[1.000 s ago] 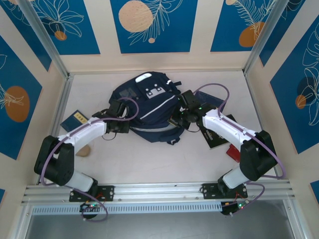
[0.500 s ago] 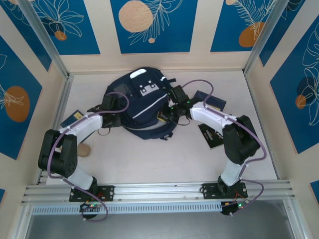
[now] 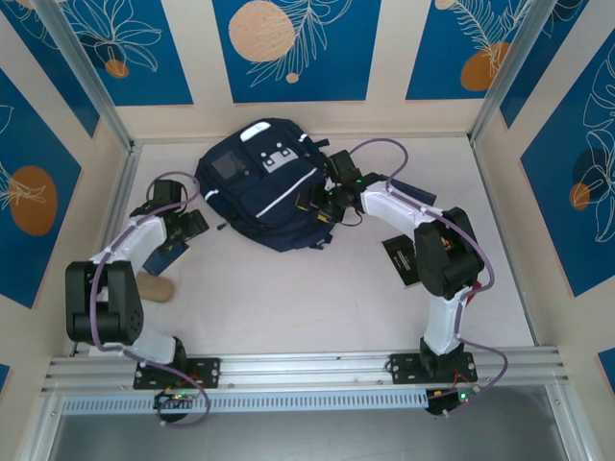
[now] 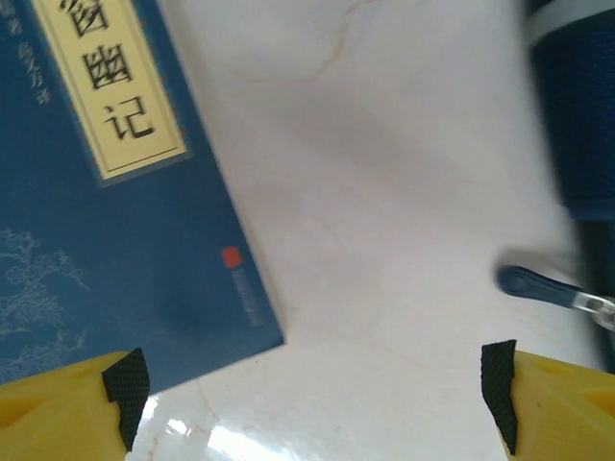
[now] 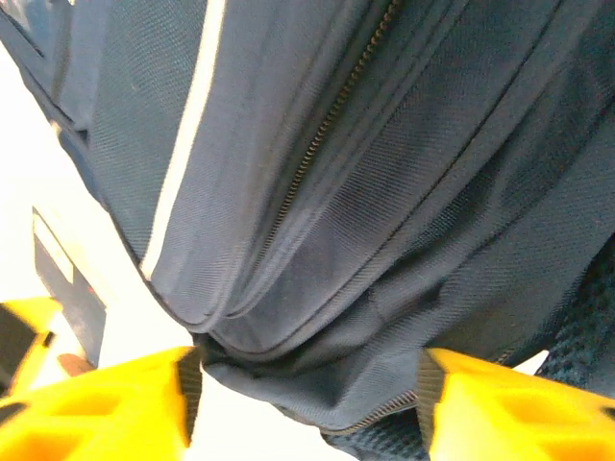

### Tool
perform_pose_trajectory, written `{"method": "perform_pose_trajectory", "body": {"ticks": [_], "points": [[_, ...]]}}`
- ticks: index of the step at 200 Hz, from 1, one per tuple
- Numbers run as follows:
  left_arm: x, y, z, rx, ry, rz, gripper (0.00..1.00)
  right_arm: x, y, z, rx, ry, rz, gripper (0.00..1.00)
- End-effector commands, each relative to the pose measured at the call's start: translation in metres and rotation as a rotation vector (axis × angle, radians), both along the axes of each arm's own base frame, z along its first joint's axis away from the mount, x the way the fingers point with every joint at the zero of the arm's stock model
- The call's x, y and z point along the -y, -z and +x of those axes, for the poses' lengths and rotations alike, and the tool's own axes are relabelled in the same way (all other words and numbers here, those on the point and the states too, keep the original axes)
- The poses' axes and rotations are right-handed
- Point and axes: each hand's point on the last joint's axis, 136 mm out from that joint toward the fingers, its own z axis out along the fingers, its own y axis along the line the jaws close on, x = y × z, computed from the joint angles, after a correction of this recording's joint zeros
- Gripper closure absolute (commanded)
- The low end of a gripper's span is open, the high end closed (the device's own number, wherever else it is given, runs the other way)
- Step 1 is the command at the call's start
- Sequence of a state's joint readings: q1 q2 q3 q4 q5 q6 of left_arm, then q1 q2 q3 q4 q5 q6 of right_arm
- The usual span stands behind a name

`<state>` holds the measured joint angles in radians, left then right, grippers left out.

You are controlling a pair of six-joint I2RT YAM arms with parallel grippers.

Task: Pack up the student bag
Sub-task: Move the book to the middle-left of the table.

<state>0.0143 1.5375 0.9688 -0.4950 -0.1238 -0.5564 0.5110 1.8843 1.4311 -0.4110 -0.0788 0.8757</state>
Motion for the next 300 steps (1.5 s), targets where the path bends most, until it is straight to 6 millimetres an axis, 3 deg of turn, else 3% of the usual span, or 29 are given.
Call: {"method": "perform_pose_trajectory", "body": {"ticks": [1,17,53,84,126,226,271,300], "points": [[-0.008,0.01,0.003,-0.057,-0.036,-0.014,0.07,0.003,-0.042,-0.009,0.092,-0.048,0.047,0.29],[-0.008,0.013,0.007,-0.081,-0.008,-0.003,0.01,0.005,-0.05,-0.019,0.086,-0.071,0.079,0.25],[-0.013,0.026,0.009,-0.132,0.006,0.025,0.0,0.005,-0.059,-0.038,0.097,-0.103,0.138,0.18],[-0.001,0.044,0.01,-0.184,0.035,-0.041,0.03,0.008,-0.058,-0.045,0.09,-0.098,0.142,0.16],[0.014,0.052,-0.002,-0.239,0.09,-0.109,0.06,0.008,-0.057,-0.05,0.075,-0.088,0.147,0.16],[0.083,0.058,-0.053,-0.25,0.181,-0.215,0.08,0.007,-0.053,-0.054,0.055,-0.073,0.149,0.18],[0.138,0.063,-0.088,-0.272,0.246,-0.26,0.08,0.01,-0.047,-0.055,0.046,-0.06,0.135,0.18],[0.184,0.063,-0.111,-0.284,0.29,-0.307,0.08,0.016,-0.042,-0.055,0.043,-0.04,0.104,0.18]]}}
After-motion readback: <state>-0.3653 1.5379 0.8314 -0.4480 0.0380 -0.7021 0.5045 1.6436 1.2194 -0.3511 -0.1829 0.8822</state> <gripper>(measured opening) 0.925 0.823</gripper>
